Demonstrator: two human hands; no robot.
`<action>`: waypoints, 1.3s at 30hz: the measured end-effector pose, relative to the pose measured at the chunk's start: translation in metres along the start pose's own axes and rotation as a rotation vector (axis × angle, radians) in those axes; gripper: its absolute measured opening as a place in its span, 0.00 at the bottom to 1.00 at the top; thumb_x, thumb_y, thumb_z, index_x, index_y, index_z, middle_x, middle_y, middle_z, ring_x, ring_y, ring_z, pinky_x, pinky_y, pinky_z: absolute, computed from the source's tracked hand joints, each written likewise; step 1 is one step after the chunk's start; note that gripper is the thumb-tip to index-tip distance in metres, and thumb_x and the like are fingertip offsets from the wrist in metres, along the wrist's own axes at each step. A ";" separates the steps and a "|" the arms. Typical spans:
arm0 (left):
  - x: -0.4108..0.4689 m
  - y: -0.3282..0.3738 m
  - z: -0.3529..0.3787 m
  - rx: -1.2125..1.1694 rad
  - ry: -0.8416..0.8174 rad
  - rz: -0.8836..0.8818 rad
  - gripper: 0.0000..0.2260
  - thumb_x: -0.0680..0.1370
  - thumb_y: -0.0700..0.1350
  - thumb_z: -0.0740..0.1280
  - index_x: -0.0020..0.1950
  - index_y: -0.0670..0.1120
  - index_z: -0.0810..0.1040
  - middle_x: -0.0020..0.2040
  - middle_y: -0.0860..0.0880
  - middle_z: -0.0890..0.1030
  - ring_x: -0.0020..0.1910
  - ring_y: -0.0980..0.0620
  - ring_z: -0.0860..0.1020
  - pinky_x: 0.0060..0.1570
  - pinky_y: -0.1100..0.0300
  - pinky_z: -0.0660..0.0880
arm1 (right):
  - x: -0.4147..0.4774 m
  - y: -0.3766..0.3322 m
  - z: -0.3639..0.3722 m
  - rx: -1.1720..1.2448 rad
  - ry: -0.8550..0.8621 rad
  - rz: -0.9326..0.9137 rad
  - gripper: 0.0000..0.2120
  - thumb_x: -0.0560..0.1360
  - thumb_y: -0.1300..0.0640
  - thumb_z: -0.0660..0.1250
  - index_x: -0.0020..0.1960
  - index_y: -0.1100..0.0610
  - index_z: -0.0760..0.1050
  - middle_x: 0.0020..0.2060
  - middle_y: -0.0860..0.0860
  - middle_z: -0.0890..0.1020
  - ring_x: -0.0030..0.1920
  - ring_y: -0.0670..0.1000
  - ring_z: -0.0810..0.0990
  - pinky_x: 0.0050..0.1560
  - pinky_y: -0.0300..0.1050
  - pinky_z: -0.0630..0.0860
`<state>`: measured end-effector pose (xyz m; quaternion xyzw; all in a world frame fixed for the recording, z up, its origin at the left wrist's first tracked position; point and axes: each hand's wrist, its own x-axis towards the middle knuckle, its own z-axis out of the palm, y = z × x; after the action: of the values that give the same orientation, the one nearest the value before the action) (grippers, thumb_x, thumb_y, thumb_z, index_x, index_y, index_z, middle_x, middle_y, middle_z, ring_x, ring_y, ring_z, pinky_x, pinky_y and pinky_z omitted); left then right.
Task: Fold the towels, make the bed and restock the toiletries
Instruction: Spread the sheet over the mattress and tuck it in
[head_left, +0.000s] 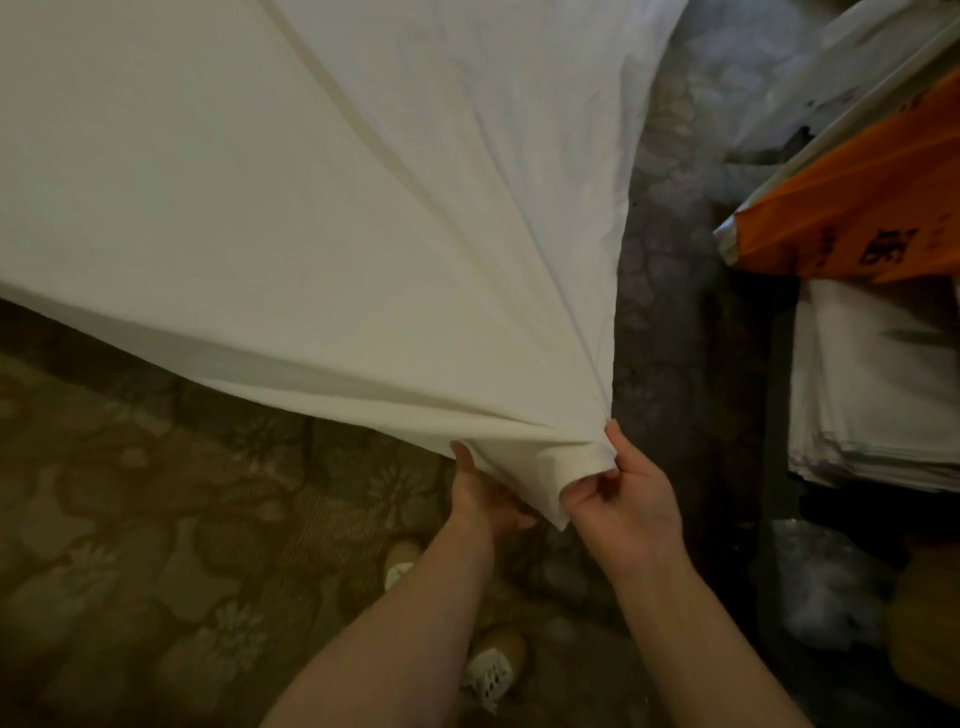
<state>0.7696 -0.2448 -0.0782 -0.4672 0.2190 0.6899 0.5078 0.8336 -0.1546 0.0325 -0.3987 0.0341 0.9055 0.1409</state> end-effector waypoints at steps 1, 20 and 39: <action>0.002 -0.001 -0.002 -0.044 -0.064 0.019 0.37 0.72 0.68 0.62 0.73 0.45 0.66 0.71 0.40 0.69 0.69 0.38 0.66 0.64 0.37 0.66 | 0.001 -0.001 -0.001 -0.013 -0.003 -0.006 0.47 0.35 0.71 0.83 0.55 0.68 0.79 0.55 0.63 0.81 0.53 0.57 0.82 0.44 0.47 0.82; -0.200 -0.045 -0.083 0.199 0.108 0.494 0.24 0.69 0.42 0.70 0.65 0.39 0.74 0.58 0.39 0.80 0.56 0.39 0.79 0.50 0.46 0.79 | -0.056 0.115 -0.011 -0.802 0.241 0.268 0.11 0.74 0.56 0.69 0.50 0.63 0.77 0.44 0.61 0.83 0.47 0.61 0.80 0.47 0.54 0.77; -0.289 0.118 -0.053 0.203 0.154 0.827 0.06 0.81 0.41 0.62 0.54 0.41 0.75 0.47 0.46 0.79 0.44 0.49 0.77 0.49 0.49 0.77 | -0.118 0.102 0.031 -0.661 0.244 -0.027 0.14 0.75 0.56 0.67 0.59 0.59 0.72 0.48 0.58 0.79 0.49 0.60 0.76 0.53 0.58 0.73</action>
<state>0.6987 -0.4752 0.1276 -0.3378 0.4917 0.7735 0.2141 0.8591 -0.2739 0.1346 -0.5284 -0.2494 0.8115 0.0110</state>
